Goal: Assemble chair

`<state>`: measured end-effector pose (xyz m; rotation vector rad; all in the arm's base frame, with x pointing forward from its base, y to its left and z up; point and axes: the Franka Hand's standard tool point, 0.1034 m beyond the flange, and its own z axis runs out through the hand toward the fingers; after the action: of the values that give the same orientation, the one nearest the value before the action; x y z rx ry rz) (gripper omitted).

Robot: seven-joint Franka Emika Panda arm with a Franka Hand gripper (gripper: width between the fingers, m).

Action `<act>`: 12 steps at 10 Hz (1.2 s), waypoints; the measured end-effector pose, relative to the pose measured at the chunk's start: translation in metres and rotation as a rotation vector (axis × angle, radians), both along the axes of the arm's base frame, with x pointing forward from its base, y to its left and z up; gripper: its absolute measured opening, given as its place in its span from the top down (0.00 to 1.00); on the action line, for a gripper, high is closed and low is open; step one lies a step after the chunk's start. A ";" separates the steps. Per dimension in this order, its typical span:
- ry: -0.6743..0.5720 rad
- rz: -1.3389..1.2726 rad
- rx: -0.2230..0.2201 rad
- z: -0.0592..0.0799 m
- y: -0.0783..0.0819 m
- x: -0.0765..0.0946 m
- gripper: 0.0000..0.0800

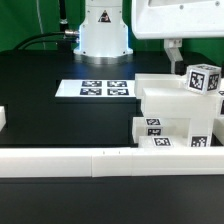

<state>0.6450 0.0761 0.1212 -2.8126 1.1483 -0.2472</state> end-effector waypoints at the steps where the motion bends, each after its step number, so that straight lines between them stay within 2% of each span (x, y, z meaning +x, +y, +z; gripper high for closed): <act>1: 0.007 0.094 -0.016 0.002 -0.002 0.001 0.23; 2: 0.017 0.104 -0.015 0.004 0.000 0.002 0.20; 8: 0.002 0.615 -0.107 0.006 -0.001 0.003 0.19; 10: 0.008 0.620 -0.104 0.005 0.002 0.002 0.19; 12: 0.105 0.629 -0.068 0.003 0.001 -0.007 0.19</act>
Offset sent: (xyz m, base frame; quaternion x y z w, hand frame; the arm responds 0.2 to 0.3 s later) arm 0.0025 0.0168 0.0124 0.0314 -0.0070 -0.1719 0.9846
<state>0.6376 0.0769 0.1241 -3.0938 0.2223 -0.0858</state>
